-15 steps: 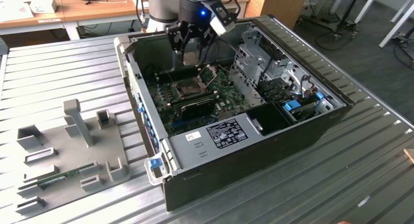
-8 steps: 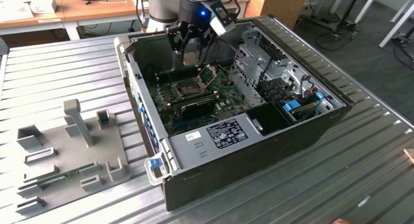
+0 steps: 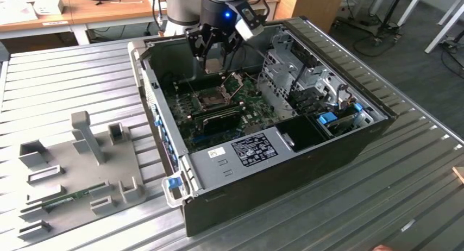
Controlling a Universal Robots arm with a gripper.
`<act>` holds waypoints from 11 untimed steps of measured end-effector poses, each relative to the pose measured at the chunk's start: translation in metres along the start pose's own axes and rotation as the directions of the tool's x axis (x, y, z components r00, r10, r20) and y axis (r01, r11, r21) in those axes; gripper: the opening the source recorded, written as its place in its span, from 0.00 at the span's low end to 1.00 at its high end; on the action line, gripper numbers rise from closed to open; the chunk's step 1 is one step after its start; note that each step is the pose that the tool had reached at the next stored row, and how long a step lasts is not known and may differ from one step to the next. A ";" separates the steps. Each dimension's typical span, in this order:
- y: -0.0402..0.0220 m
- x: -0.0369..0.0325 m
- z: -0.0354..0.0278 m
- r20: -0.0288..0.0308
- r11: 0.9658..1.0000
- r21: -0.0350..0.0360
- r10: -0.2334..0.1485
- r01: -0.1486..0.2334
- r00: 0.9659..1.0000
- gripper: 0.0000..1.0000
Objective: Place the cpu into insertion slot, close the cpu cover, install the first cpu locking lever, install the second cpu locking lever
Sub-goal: 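Place the cpu into insertion slot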
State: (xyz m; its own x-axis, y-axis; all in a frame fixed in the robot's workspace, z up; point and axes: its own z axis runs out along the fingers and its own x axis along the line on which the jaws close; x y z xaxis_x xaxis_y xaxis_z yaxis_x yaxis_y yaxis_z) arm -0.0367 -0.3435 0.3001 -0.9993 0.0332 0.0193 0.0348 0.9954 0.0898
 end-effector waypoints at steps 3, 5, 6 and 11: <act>0.0000 0.0000 0.0002 0.002 1.000 -0.001 0.023 -0.023 1.000 0.54; 0.0000 0.0000 0.0003 0.004 0.999 -0.001 0.045 -0.045 0.999 0.54; 0.0000 0.0000 0.0004 0.005 0.998 -0.001 0.059 -0.059 0.998 0.54; -0.0001 0.0000 0.0007 0.011 0.992 -0.003 0.123 -0.123 0.992 0.54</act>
State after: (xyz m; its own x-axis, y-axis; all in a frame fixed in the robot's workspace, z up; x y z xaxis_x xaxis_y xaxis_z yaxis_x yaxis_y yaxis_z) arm -0.0367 -0.3435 0.2994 -0.9876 0.1561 0.0194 0.1572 0.9835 0.0897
